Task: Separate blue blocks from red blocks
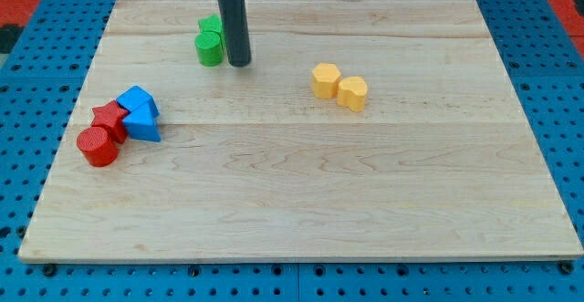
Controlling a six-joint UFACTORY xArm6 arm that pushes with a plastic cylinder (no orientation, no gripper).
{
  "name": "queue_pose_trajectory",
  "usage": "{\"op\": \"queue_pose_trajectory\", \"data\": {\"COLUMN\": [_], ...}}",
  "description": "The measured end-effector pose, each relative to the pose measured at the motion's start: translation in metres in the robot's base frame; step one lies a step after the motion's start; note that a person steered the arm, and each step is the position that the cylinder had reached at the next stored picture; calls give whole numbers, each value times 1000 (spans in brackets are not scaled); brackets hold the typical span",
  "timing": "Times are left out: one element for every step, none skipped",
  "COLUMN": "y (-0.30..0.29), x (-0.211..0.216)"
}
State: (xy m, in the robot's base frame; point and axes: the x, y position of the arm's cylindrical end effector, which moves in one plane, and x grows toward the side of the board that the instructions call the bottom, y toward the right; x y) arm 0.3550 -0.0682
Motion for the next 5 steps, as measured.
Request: {"op": "queue_pose_trajectory", "data": {"y": [-2, -6, -76, -163, -131], "x": [9, 9, 9, 10, 49]}}
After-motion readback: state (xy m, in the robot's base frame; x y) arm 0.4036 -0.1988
